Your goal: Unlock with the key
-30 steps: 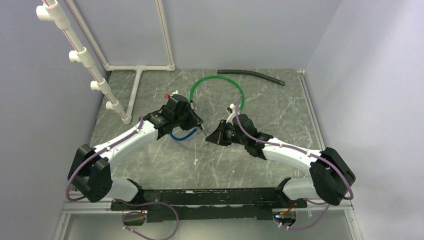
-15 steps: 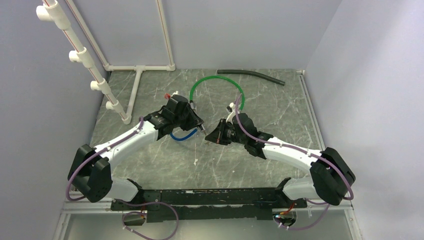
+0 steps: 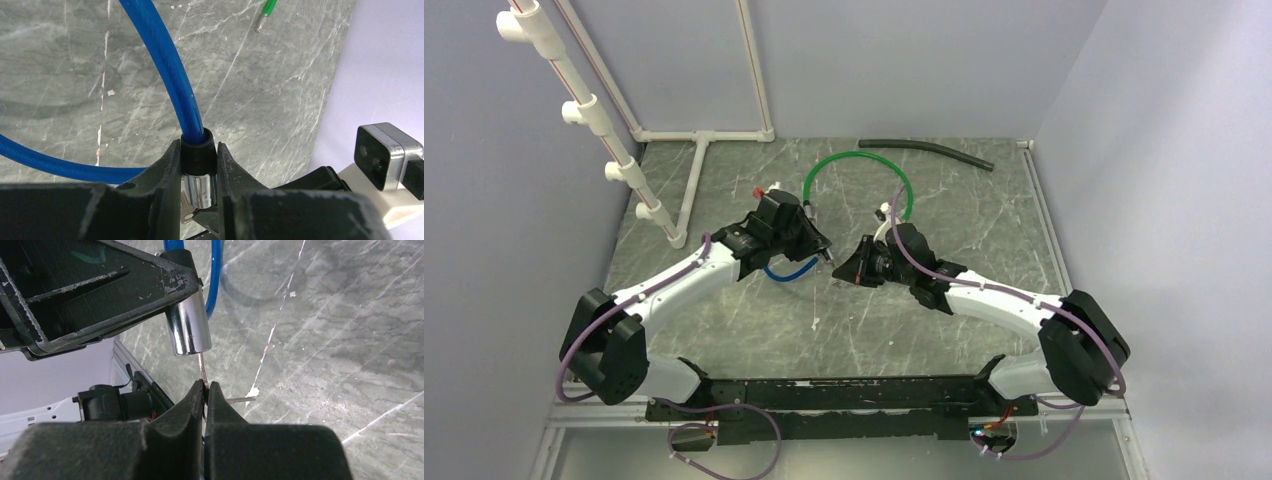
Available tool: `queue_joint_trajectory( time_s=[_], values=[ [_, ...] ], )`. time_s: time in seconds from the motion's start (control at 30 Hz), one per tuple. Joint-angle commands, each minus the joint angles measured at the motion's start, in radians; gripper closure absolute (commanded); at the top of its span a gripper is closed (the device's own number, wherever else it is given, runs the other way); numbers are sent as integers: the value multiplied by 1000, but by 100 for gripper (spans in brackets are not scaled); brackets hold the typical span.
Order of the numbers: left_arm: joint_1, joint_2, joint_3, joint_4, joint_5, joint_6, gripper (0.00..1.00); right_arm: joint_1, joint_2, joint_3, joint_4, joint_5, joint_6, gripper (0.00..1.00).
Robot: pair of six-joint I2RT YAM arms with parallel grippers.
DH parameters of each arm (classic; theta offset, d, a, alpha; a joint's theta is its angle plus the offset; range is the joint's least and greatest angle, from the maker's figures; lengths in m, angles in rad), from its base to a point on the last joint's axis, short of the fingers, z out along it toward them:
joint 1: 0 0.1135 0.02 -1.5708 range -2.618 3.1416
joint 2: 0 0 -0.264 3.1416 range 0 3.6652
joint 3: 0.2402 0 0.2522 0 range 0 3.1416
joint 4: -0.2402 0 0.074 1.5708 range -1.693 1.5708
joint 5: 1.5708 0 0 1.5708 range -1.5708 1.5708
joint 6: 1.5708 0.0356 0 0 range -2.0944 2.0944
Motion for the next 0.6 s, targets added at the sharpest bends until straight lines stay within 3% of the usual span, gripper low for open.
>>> queue_joint_trajectory(
  time_s=[0.0,0.57],
  values=[
    [1,-32,-4,61,16,-11,100,4,1,45,30,22,-17,100],
    [1,-48,-31,74,50,9,100,3,27,139,-77,39,-68,100]
  ],
)
